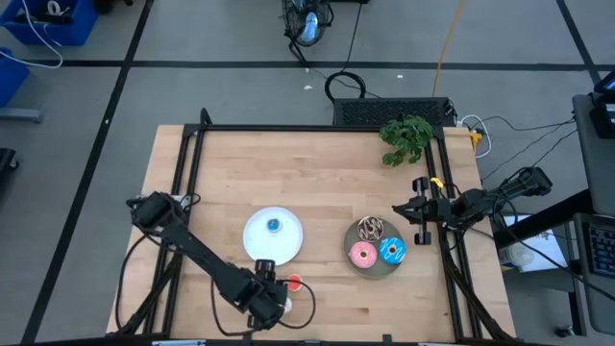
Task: Pick & Place donuts
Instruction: Put the small brown donut on the white plate
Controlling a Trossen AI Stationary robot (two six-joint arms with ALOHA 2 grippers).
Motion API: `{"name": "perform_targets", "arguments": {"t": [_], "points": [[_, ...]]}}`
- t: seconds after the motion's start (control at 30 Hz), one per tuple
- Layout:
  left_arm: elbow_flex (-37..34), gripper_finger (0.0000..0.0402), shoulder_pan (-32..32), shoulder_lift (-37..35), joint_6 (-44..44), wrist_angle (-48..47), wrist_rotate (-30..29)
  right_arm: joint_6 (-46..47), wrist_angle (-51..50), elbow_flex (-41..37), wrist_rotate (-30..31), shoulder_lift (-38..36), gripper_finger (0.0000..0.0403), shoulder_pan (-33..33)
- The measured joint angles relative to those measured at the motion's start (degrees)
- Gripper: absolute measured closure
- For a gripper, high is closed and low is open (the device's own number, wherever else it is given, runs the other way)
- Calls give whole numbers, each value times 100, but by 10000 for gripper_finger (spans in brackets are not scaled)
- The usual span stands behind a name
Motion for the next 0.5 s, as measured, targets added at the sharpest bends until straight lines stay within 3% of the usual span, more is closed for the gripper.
{"name": "perform_targets", "arguments": {"t": [0.2, 0.5], "points": [[0, 103, 4, 58, -210, -278, 309, -9, 2, 2, 0, 0, 403, -1], [-45, 112, 11, 62, -319, -368, 296, -66, 2, 2, 0, 0, 403, 0]]}}
